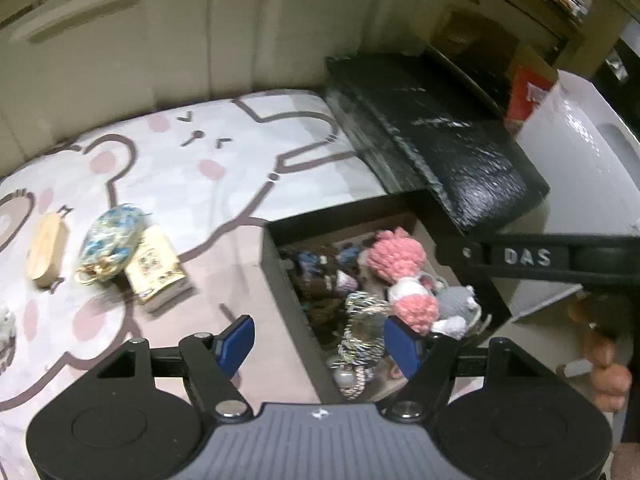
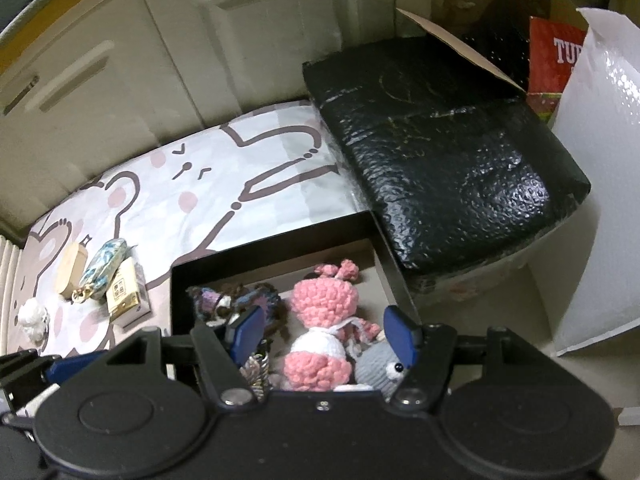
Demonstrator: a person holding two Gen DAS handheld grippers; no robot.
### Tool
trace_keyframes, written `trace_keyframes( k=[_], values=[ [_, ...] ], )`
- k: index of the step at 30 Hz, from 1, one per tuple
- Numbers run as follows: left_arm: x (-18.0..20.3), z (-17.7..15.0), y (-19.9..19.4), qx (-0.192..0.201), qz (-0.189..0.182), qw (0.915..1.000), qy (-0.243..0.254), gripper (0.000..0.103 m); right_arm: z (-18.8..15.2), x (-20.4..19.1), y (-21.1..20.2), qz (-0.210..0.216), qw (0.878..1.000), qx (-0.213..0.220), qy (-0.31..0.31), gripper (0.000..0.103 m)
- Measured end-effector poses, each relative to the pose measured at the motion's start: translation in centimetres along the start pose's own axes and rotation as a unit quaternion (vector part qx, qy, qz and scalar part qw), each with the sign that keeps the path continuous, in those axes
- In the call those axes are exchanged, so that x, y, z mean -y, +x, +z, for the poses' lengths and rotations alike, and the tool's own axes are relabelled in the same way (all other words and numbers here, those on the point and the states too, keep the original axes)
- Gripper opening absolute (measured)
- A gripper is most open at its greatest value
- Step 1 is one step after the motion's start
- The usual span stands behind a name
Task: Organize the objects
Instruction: 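Withdraw both open tools from the box back over the bed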
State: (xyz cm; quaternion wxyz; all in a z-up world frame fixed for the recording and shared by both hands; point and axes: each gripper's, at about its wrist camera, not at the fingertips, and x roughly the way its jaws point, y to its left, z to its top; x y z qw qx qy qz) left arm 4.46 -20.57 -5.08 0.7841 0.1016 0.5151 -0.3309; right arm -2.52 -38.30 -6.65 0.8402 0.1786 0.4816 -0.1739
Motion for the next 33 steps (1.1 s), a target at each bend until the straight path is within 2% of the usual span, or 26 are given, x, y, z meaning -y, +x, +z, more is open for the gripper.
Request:
trace_keyframes(
  k=[12,16,21,27,33],
  values=[
    [-2.6,-0.7,-2.4,0.017,0.022,0.9979,-0.058,0.073,-1.0,-1.2,-2.1,0.003,1.0,0.011,-0.021,0.068],
    [-3.0,-1.0,-3.0,0.022,0.034,0.9969,-0.067,0.078,-1.3,-1.5,-2.9,0.001,0.999,0.017,-0.029,0.069],
    [-3.9,-1.4,-3.8,0.03,0.049,0.9952,-0.08,0.083,-1.6,-1.5,-3.7,-0.001,0.999,0.024,-0.032,0.074],
    [-4.7,-1.9,-4.7,0.039,0.067,0.993,-0.089,0.095,-2.1,-1.7,-4.5,-0.005,0.999,0.029,-0.039,0.082],
    [-5.2,-2.3,-5.4,0.046,0.074,0.9917,-0.094,0.103,-2.4,-2.1,-5.4,-0.008,0.998,0.043,-0.043,0.094]
  ],
)
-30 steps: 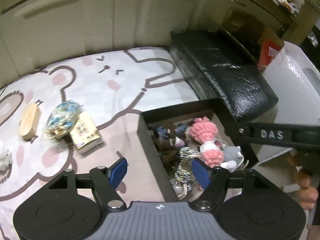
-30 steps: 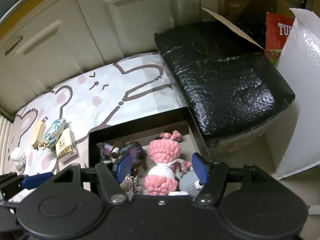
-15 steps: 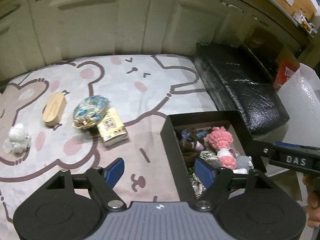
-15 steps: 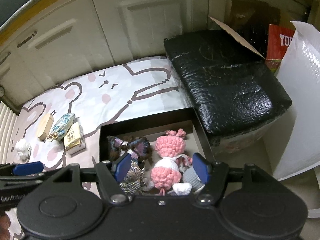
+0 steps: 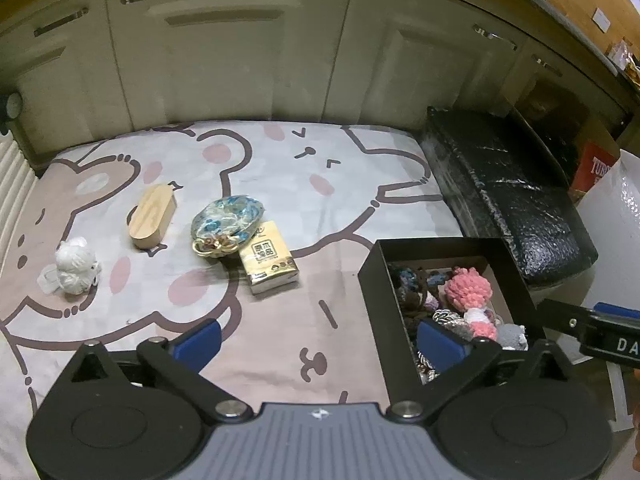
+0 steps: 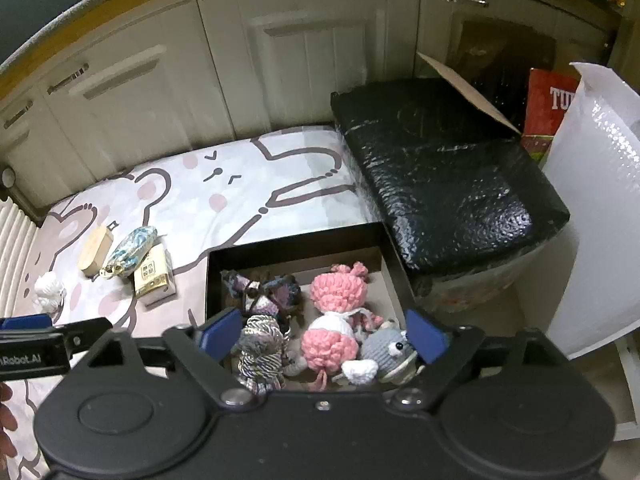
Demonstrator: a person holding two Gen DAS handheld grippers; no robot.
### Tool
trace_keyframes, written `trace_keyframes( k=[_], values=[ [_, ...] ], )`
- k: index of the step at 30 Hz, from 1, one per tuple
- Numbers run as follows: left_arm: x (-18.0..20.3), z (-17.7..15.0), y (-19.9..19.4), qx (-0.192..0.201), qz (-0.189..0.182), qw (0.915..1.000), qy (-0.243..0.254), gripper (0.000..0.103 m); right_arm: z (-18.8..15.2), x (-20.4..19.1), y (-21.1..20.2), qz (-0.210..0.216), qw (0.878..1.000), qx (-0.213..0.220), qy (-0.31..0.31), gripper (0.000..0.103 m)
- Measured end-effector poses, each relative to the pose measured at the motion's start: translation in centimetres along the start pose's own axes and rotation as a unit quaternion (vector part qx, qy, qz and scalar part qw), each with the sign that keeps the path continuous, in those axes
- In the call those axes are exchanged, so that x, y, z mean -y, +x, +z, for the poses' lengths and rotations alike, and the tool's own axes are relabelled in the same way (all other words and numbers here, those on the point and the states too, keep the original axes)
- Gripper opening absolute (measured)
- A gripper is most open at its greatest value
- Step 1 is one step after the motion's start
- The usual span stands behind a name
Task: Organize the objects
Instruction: 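Withdraw both open tools from the box back over the bed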
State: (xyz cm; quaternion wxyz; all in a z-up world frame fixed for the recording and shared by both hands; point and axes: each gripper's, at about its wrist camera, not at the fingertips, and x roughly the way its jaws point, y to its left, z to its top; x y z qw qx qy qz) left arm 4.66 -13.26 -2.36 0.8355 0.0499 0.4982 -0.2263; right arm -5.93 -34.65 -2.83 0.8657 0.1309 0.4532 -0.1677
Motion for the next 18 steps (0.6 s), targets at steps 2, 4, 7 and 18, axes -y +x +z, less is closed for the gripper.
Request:
trace_keyframes(
  k=[2,4,7,18],
  values=[
    [-0.2,-0.1,-0.2,0.002,0.006,1.0,0.0,0.103,-0.1,-0.1,-0.3,-0.002,1.0,0.005,-0.001,0.098],
    [-0.4,-0.2,-0.4,0.005,0.01,0.9999,0.0,0.103,-0.2,-0.3,-0.5,-0.001,1.0,0.01,-0.005,0.099],
    [-0.9,-0.2,-0.7,0.008,0.011,0.9999,-0.005,0.103,-0.4,-0.5,-0.7,-0.005,1.0,0.014,-0.01,0.103],
    [-3.1,-0.4,-1.3,0.014,0.02,0.9995,-0.02,0.103,-0.8,-1.5,-0.5,-0.016,1.0,0.017,-0.02,0.103]
  ],
)
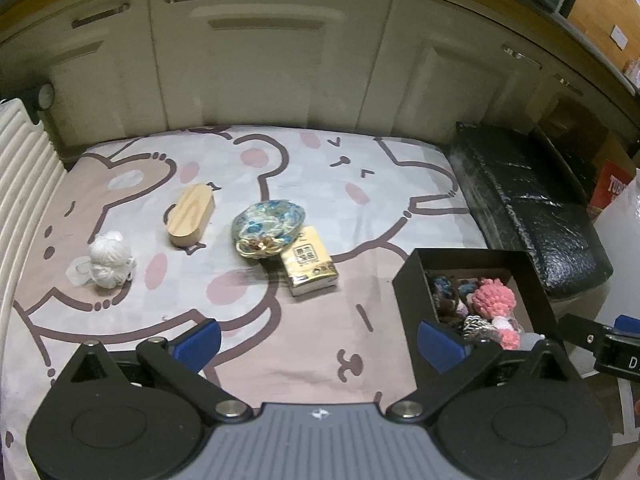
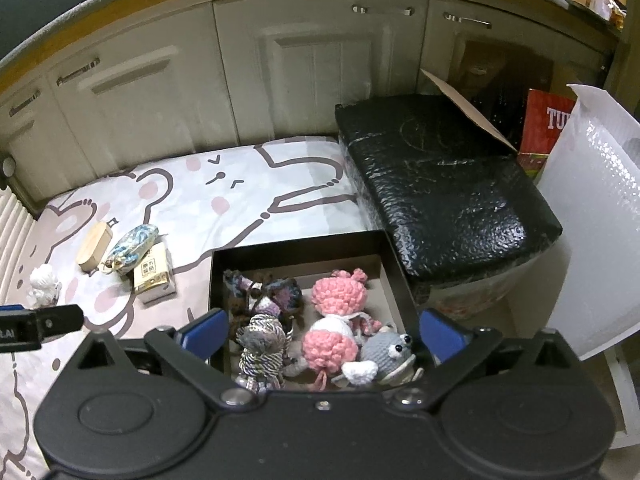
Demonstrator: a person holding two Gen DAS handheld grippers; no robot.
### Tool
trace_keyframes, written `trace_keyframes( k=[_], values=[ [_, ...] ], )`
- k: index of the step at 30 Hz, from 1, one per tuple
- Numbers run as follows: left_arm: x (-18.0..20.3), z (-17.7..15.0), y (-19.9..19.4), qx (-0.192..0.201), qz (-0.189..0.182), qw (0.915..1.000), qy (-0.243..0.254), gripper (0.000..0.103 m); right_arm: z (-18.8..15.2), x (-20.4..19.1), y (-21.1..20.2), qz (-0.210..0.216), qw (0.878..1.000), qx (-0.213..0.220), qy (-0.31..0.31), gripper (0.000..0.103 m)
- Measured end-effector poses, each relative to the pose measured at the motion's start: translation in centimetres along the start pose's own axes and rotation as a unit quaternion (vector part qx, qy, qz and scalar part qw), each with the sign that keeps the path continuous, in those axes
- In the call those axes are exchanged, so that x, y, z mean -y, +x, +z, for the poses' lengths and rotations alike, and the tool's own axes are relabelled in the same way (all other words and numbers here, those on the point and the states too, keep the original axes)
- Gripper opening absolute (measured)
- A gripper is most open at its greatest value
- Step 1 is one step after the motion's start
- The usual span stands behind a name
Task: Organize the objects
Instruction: 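Withdraw both open tools from the box back over the bed, then move the left tool toward the white yarn ball while the right tool approaches the yellow tissue pack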
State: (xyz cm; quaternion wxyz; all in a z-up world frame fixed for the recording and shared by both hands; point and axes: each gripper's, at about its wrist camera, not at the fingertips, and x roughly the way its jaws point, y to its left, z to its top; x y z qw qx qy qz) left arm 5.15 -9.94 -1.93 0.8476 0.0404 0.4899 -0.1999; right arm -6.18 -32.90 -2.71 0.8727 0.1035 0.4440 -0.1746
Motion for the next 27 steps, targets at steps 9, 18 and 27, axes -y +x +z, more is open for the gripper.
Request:
trace_keyframes(
  k=[9,18,27],
  values=[
    [-1.4,-0.1,-0.6,0.007,0.004,1.0,-0.003,0.103,0.1,-1.2,0.0,0.008,1.0,0.005,-0.001,0.103],
    [-4.1,-0.3,-1.2,0.013,0.023,0.9995,-0.014,0.103,0.4,-3.6,0.4,0.028,1.0,0.004,-0.01,0.103],
    [-7.8,-0.6,-2.1,0.022,0.053,0.9977,-0.036,0.103,0.7,-7.5,0.7,0.057,0.998,0.003,-0.037,0.103]
  ],
)
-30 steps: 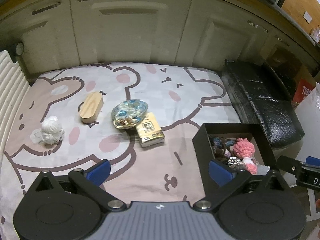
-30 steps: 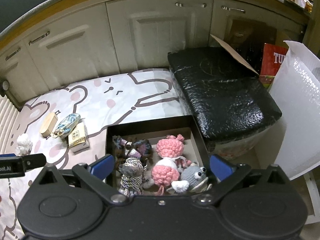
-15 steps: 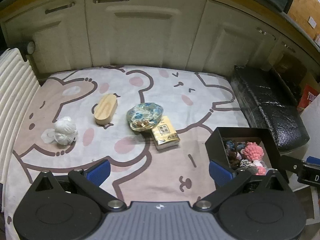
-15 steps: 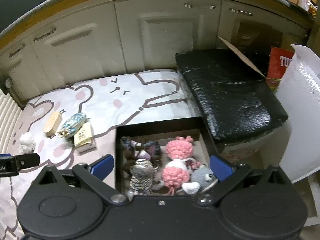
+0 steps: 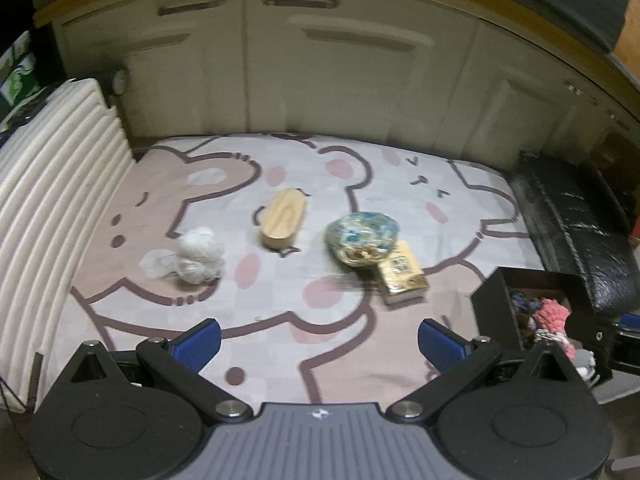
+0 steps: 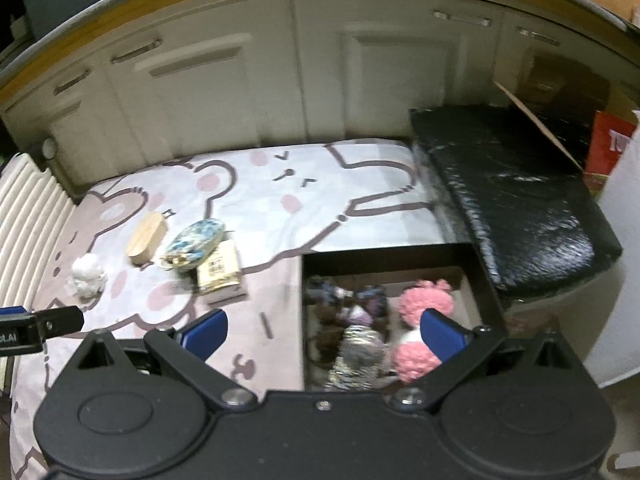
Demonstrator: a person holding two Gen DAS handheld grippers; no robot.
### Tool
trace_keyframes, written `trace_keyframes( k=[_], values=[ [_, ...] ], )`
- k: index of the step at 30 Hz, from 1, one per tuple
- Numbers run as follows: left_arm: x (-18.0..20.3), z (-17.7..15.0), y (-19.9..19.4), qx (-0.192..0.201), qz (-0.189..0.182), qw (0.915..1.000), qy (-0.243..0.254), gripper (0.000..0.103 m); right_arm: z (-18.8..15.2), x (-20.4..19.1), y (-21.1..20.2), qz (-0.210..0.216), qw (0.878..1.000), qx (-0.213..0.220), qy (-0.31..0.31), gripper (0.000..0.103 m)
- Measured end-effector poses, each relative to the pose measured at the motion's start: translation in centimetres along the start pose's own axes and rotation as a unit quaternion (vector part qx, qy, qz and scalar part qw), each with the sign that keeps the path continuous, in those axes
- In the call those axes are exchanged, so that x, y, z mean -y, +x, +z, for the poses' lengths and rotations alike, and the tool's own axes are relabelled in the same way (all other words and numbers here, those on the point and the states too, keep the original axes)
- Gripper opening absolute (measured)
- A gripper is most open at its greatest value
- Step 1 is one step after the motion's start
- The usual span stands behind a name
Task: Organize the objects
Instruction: 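Move the left tool toward the white yarn ball while the right tool approaches the yellow tissue pack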
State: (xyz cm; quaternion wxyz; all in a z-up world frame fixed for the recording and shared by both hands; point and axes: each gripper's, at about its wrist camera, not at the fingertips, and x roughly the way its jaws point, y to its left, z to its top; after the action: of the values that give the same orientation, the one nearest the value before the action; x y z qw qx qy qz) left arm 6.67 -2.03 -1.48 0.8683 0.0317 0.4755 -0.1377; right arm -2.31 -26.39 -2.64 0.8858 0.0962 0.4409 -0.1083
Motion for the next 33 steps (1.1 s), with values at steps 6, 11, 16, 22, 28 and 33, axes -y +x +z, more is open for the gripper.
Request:
trace_keyframes(
  k=[6,11,16,22,28,33],
  values=[
    [-2.0,-0.1,-0.3,0.004,0.01,0.9999,-0.011,0.103,0.4,-2.3,0.3,0.018,1.0,-0.001,-0.02,0.103],
    [-3.3,-0.3,-0.5,0.008,0.016,0.9996,-0.022,0.103,0.4,-3.9,0.3,0.029,0.999,0.0,-0.033,0.103],
    [-4.4,-0.4,-0.6,0.01,0.017,0.9993,-0.031,0.103,0.4,-5.1,0.3,0.037,0.998,0.003,-0.042,0.103],
    [-5.0,-0.4,-0.6,0.023,0.021,0.9989,-0.034,0.103,0.5,-5.7,0.3,0.04,0.998,0.014,-0.042,0.103],
    [-5.2,-0.4,-0.3,0.031,0.018,0.9991,-0.024,0.103,0.5,-5.7,0.9,0.035,0.999,0.024,-0.03,0.103],
    [-5.7,-0.2,0.1,0.035,0.006,0.999,-0.026,0.103,0.6,-6.0,1.2,0.044,0.998,0.034,-0.036,0.103]
  ],
)
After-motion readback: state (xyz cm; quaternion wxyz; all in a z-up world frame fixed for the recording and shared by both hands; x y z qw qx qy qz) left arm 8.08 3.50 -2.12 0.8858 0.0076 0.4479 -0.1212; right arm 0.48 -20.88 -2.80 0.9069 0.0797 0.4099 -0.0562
